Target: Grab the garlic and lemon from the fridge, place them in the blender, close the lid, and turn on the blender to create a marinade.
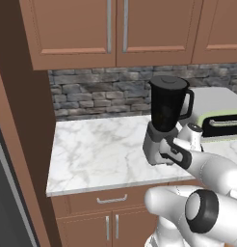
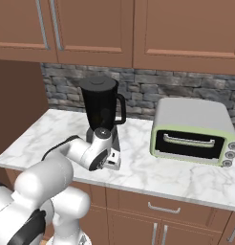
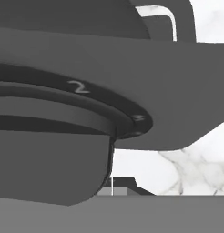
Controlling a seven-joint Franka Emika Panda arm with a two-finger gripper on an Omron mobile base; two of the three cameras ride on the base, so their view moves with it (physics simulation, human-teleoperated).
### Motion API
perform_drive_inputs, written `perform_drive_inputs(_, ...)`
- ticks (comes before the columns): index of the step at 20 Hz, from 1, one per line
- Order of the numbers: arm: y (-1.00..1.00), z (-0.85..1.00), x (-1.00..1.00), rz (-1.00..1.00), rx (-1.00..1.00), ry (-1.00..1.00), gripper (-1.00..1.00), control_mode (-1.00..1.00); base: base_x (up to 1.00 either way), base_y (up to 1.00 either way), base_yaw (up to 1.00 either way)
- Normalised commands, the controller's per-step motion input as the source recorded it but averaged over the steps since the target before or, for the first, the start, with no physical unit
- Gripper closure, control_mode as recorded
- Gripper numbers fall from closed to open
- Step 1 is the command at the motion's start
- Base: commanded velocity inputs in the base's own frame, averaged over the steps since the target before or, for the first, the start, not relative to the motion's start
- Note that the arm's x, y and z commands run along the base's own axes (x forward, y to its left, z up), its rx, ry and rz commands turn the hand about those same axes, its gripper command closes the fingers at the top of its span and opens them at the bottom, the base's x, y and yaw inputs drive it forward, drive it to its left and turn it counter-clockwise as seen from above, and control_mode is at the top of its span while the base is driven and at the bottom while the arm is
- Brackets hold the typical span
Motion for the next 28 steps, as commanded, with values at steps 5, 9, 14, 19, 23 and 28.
perform_drive_inputs(5,0.00,-0.18,0.00,0.00,-0.03,-0.11,1.00,-1.00,0.00,0.00,0.00)
perform_drive_inputs(9,0.00,-0.02,0.00,0.00,-0.04,-0.14,1.00,-1.00,0.00,0.00,0.00)
perform_drive_inputs(14,0.01,-0.08,0.00,0.00,-0.06,-0.12,1.00,-1.00,0.00,0.00,0.00)
perform_drive_inputs(19,0.00,-0.12,0.04,0.00,-0.01,0.00,1.00,-1.00,0.00,0.00,0.00)
perform_drive_inputs(23,0.00,0.00,0.01,0.00,0.00,0.01,1.00,-1.00,0.00,0.00,0.00)
perform_drive_inputs(28,0.00,0.00,0.00,0.00,0.00,0.00,1.00,-1.00,0.00,0.00,0.00)
